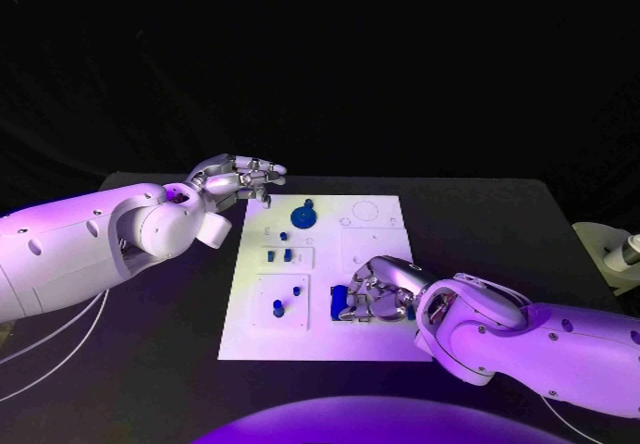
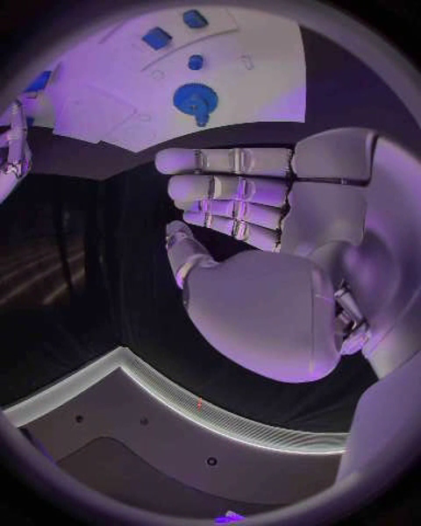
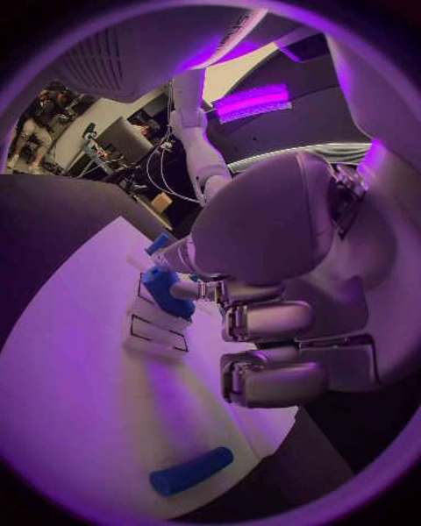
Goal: Assemble the parts on the task board
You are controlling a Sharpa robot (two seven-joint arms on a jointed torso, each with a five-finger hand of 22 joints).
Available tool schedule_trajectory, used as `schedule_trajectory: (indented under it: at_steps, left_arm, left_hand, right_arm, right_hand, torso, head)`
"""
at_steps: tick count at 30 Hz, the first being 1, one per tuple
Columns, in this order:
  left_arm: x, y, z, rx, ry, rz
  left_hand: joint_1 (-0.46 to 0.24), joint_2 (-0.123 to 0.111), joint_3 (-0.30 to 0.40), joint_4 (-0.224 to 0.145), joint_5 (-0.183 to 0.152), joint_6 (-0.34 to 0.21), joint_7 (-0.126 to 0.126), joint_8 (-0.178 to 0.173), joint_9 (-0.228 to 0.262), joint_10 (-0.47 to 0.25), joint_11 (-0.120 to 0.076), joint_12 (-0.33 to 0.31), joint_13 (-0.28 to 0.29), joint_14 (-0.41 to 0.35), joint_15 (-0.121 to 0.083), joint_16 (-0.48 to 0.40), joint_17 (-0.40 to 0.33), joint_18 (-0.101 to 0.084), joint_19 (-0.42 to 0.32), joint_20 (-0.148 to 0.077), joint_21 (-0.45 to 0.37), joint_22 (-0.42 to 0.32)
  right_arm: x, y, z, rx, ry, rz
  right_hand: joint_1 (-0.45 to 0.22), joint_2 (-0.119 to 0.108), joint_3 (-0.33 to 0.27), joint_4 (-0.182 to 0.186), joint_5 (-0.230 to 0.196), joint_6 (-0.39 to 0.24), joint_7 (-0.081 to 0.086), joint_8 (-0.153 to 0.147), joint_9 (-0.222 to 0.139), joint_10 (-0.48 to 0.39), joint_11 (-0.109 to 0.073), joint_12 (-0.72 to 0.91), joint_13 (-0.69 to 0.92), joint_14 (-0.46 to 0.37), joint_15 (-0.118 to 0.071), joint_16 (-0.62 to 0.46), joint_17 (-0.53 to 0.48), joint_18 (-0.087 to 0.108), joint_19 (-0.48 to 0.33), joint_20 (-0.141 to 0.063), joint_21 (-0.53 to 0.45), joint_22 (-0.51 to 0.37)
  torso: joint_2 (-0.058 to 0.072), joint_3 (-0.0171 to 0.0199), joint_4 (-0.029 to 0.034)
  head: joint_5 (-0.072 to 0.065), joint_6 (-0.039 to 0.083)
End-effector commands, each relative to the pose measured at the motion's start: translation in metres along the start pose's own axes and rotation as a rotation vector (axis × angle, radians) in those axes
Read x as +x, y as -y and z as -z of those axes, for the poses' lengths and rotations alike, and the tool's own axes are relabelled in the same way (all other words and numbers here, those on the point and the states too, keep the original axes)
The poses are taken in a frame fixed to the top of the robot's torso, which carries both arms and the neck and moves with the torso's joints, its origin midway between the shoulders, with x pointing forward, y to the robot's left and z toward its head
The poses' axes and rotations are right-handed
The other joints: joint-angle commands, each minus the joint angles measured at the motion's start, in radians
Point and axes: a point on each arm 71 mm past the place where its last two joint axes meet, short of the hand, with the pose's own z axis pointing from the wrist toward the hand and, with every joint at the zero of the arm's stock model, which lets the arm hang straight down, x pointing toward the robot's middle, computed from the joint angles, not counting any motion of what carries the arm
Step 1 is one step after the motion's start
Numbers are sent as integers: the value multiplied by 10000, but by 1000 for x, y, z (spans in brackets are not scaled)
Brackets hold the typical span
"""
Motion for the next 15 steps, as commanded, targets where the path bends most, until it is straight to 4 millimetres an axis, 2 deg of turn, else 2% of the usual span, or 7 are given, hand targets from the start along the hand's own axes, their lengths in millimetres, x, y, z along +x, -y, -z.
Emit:
schedule_trajectory:
  at_steps: [1, 6, 9, 15]
  left_arm:
    - [2, 1, 0, 24, -182, 97]
    - [2, 1, 0, 18, -179, 96]
    - [2, 1, 0, 16, -175, 96]
    - [1, 1, 1, 13, -166, 95]
  left_hand:
    - [-21, 52, -20, 63, 42, -79, 11, 56, -15, -79, -25, 34, 15, -69, 18, 40, -14, 67, -12, 32, -34, -14]
    - [-25, 54, -19, 68, 41, -81, 12, 57, -16, -83, -23, 37, 15, -69, 19, 41, -15, 66, -11, 32, -36, -16]
    - [-25, 54, -19, 68, 41, -81, 12, 57, -16, -83, -23, 37, 15, -69, 19, 41, -15, 66, -11, 32, -36, -16]
    - [-25, 54, -19, 68, 41, -81, 12, 57, -16, -83, -23, 37, 15, -69, 19, 41, -15, 66, -11, 32, -36, -16]
  right_arm:
    - [-1, 1, 1, -49, 29, 383]
    - [-2, 2, 2, -29, 168, 401]
    - [-3, 3, 3, -13, 257, 404]
    - [-5, 5, 4, 12, 365, 429]
  right_hand:
    - [768, 592, 127, -2, -10, 37, -34, -51, -30, 289, -112, -5, 1155, 943, -59, 64, 2141, -181, 878, -93, 63, 2474]
    - [896, 693, 307, 84, -50, 51, -44, -82, -71, 304, -125, 11, 1175, 944, -68, 67, 2151, -186, 885, -102, 89, 2481]
    - [913, 829, 481, 191, 10, 54, -48, -94, -90, 323, -129, 34, 1198, 949, -73, 76, 2177, -187, 887, -109, 94, 2482]
    - [894, 843, 548, 216, 108, 59, -50, -90, -93, 345, -131, 70, 1225, 954, -76, 83, 2198, -196, 900, -112, 138, 2494]
  torso:
    - [-4, 4, -7]
    - [-1, 9, -6]
    - [-1, 12, -8]
    - [-2, 12, -5]
  head:
    - [7, 3]
    - [10, 7]
    - [15, 11]
    - [14, 14]
